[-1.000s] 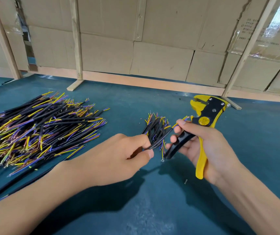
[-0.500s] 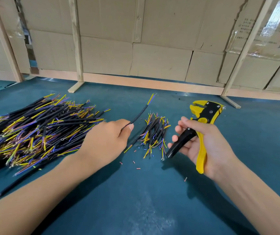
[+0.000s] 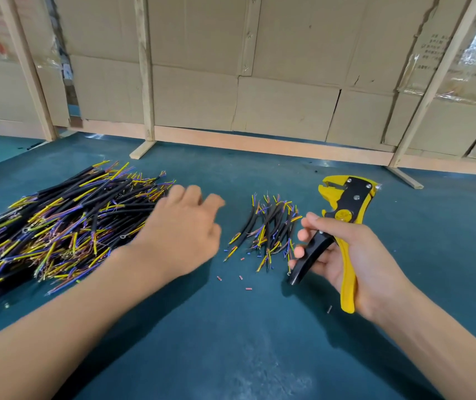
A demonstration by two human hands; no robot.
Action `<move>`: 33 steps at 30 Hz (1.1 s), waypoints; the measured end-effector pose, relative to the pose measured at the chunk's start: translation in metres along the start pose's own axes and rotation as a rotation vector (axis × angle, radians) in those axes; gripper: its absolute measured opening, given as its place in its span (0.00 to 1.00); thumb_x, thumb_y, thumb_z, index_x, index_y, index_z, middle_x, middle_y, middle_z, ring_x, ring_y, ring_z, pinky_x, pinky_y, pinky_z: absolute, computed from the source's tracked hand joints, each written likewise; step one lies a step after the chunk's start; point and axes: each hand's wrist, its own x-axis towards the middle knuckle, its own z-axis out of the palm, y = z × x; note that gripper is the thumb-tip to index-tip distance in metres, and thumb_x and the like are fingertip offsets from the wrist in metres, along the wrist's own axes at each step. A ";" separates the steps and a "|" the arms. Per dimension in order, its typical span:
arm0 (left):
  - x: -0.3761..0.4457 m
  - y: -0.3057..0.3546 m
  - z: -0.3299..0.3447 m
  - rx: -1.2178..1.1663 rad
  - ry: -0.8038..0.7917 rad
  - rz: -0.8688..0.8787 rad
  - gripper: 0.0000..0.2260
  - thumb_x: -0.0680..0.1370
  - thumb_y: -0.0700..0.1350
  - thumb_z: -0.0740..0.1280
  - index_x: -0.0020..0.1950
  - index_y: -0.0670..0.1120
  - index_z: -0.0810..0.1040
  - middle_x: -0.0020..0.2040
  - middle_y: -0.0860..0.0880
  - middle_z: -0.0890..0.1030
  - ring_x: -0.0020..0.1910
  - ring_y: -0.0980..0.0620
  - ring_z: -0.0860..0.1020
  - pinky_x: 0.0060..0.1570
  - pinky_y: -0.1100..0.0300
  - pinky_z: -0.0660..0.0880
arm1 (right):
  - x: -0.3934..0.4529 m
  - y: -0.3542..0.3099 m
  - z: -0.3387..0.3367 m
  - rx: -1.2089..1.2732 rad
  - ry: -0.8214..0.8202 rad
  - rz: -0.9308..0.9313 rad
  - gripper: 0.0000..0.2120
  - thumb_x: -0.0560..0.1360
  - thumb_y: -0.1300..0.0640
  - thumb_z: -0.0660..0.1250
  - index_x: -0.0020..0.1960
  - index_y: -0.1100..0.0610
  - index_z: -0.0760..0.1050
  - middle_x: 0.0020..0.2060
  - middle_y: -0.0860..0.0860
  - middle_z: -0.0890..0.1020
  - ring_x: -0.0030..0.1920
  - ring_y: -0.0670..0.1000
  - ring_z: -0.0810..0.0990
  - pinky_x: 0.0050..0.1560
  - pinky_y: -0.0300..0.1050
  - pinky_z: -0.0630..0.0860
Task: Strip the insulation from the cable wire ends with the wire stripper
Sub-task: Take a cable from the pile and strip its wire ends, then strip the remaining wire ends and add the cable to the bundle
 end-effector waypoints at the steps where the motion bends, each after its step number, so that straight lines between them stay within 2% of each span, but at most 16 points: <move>1: -0.001 -0.009 -0.004 0.029 -0.055 -0.069 0.21 0.79 0.53 0.55 0.72 0.51 0.66 0.60 0.44 0.70 0.61 0.41 0.67 0.64 0.47 0.69 | 0.000 0.001 0.000 -0.002 -0.001 0.006 0.08 0.75 0.58 0.71 0.49 0.63 0.79 0.36 0.57 0.79 0.32 0.58 0.77 0.40 0.56 0.81; 5: -0.004 -0.025 -0.012 0.066 -0.305 -0.285 0.19 0.80 0.55 0.62 0.64 0.44 0.66 0.64 0.41 0.71 0.66 0.39 0.69 0.63 0.46 0.70 | 0.000 0.003 0.000 -0.015 -0.023 0.023 0.07 0.76 0.58 0.71 0.49 0.62 0.79 0.37 0.58 0.79 0.33 0.58 0.77 0.41 0.57 0.81; 8: -0.003 -0.023 -0.012 0.139 -0.305 -0.253 0.12 0.80 0.47 0.64 0.59 0.43 0.69 0.61 0.41 0.75 0.62 0.39 0.72 0.60 0.48 0.73 | -0.001 0.004 0.001 -0.011 -0.029 0.025 0.09 0.74 0.57 0.72 0.48 0.62 0.79 0.37 0.58 0.79 0.32 0.58 0.77 0.41 0.56 0.81; 11: -0.005 -0.019 -0.014 0.220 -0.319 -0.211 0.04 0.80 0.42 0.63 0.53 0.45 0.70 0.58 0.42 0.75 0.61 0.41 0.71 0.53 0.52 0.71 | -0.001 0.004 0.002 -0.019 -0.036 0.017 0.10 0.73 0.56 0.72 0.49 0.62 0.79 0.37 0.58 0.79 0.32 0.58 0.77 0.41 0.57 0.81; 13: -0.005 -0.017 -0.016 0.253 -0.312 -0.201 0.04 0.79 0.41 0.63 0.51 0.46 0.68 0.58 0.42 0.75 0.61 0.41 0.71 0.49 0.54 0.67 | -0.003 0.004 0.002 -0.026 -0.042 0.018 0.12 0.70 0.56 0.73 0.49 0.63 0.79 0.37 0.58 0.79 0.33 0.58 0.78 0.42 0.58 0.82; 16: -0.004 -0.014 -0.017 0.295 -0.302 -0.215 0.11 0.78 0.43 0.63 0.59 0.43 0.71 0.61 0.43 0.75 0.62 0.41 0.72 0.52 0.51 0.69 | -0.006 0.007 0.005 -0.020 -0.072 0.026 0.11 0.67 0.59 0.76 0.47 0.62 0.81 0.37 0.59 0.79 0.33 0.59 0.78 0.42 0.58 0.82; 18: -0.007 -0.012 -0.019 0.323 -0.225 -0.211 0.12 0.79 0.44 0.62 0.62 0.44 0.68 0.61 0.45 0.76 0.62 0.41 0.75 0.54 0.50 0.71 | -0.006 0.008 0.006 -0.014 -0.081 0.027 0.10 0.67 0.56 0.74 0.45 0.61 0.82 0.37 0.59 0.79 0.34 0.59 0.78 0.42 0.59 0.82; 20: -0.008 -0.010 -0.022 0.299 -0.023 -0.161 0.08 0.81 0.45 0.59 0.59 0.47 0.66 0.57 0.48 0.78 0.56 0.43 0.78 0.51 0.51 0.71 | -0.006 0.009 0.005 -0.021 -0.082 0.019 0.10 0.67 0.56 0.74 0.45 0.61 0.82 0.38 0.59 0.79 0.34 0.59 0.78 0.43 0.60 0.82; 21: -0.007 -0.009 -0.023 0.239 0.094 -0.121 0.05 0.83 0.46 0.57 0.58 0.48 0.66 0.55 0.49 0.79 0.53 0.43 0.80 0.48 0.51 0.72 | -0.006 0.009 0.006 -0.020 -0.082 0.019 0.11 0.67 0.56 0.74 0.45 0.61 0.81 0.38 0.59 0.79 0.34 0.60 0.78 0.43 0.60 0.82; 23: -0.007 -0.007 -0.025 0.019 0.309 -0.020 0.07 0.85 0.47 0.54 0.57 0.46 0.69 0.50 0.48 0.78 0.46 0.41 0.80 0.41 0.48 0.76 | -0.007 0.010 0.007 -0.002 -0.082 0.028 0.10 0.67 0.58 0.75 0.46 0.62 0.81 0.37 0.60 0.79 0.34 0.60 0.78 0.42 0.60 0.82; 26: -0.009 0.002 -0.028 -0.183 0.535 0.141 0.06 0.84 0.46 0.61 0.55 0.45 0.74 0.45 0.47 0.76 0.37 0.40 0.78 0.28 0.46 0.76 | -0.006 0.011 0.008 0.047 -0.095 0.055 0.09 0.70 0.59 0.73 0.48 0.63 0.80 0.37 0.59 0.78 0.33 0.60 0.78 0.42 0.59 0.82; 28: -0.011 0.006 -0.025 -0.195 0.557 0.215 0.04 0.83 0.47 0.63 0.55 0.48 0.73 0.47 0.49 0.78 0.37 0.43 0.80 0.25 0.49 0.75 | -0.004 0.012 0.009 0.084 -0.106 0.069 0.10 0.70 0.58 0.72 0.48 0.63 0.80 0.37 0.58 0.78 0.32 0.60 0.77 0.41 0.59 0.81; 30: -0.010 0.005 -0.018 -0.188 0.509 0.272 0.06 0.82 0.49 0.62 0.57 0.50 0.73 0.48 0.51 0.80 0.40 0.45 0.82 0.25 0.51 0.75 | -0.001 0.015 0.008 0.115 -0.121 0.076 0.10 0.68 0.57 0.73 0.47 0.62 0.80 0.36 0.58 0.77 0.33 0.60 0.77 0.40 0.58 0.81; 33: -0.005 -0.001 -0.006 -0.121 0.460 0.296 0.07 0.81 0.50 0.67 0.56 0.50 0.79 0.44 0.53 0.82 0.40 0.47 0.81 0.25 0.53 0.74 | 0.003 0.019 0.008 0.144 -0.151 0.058 0.07 0.69 0.59 0.73 0.45 0.62 0.81 0.36 0.58 0.77 0.33 0.60 0.77 0.40 0.59 0.80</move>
